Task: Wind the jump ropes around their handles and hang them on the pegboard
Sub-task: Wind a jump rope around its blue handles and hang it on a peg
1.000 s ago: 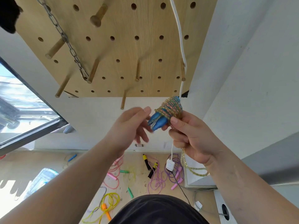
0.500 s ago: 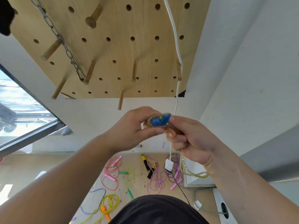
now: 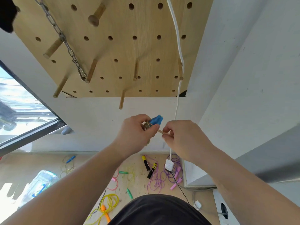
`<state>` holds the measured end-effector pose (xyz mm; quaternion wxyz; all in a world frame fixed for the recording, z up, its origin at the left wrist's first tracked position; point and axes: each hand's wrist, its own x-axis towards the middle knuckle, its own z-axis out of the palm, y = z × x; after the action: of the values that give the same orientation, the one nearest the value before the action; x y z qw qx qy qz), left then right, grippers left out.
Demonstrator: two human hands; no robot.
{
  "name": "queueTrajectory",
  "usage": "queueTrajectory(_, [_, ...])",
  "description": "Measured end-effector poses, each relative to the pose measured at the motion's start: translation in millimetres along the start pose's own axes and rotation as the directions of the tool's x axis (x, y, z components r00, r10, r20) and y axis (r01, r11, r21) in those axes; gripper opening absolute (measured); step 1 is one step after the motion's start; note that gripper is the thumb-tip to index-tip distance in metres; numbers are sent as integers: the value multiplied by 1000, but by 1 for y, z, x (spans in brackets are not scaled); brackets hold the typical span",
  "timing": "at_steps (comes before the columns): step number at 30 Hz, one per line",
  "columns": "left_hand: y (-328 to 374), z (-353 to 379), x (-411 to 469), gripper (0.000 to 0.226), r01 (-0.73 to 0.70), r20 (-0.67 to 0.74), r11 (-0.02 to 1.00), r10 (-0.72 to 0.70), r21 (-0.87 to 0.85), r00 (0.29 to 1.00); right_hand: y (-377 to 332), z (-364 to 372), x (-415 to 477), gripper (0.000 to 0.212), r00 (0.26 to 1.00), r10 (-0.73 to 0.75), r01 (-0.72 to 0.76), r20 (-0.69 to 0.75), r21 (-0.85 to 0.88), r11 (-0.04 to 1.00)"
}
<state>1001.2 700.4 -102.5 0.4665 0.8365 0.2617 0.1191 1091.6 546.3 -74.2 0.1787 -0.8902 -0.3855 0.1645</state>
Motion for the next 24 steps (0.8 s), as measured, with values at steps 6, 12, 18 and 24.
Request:
queueTrajectory(6, [-2, 1, -13, 28, -114, 252, 960, 48, 255, 967, -13, -25, -7, 15, 913, -275, 372, 300, -341, 863])
queueTrajectory(12, [15, 1, -25, 30, -289, 469, 941, 178, 176, 865, -20, -57, -1, 18, 812, -450, 560, 372, -277, 781])
queueTrajectory(18, [17, -10, -25, 36, -333, 539, 934, 350, -133, 766, 7, -66, 28, 12, 727, -543, 365, 420, 434, 824])
queueTrajectory(24, [21, -11, -27, 52, -242, 398, 955, 291, -169, 870, 29, -20, 32, 32, 836, -489, -55, 251, 924, 379])
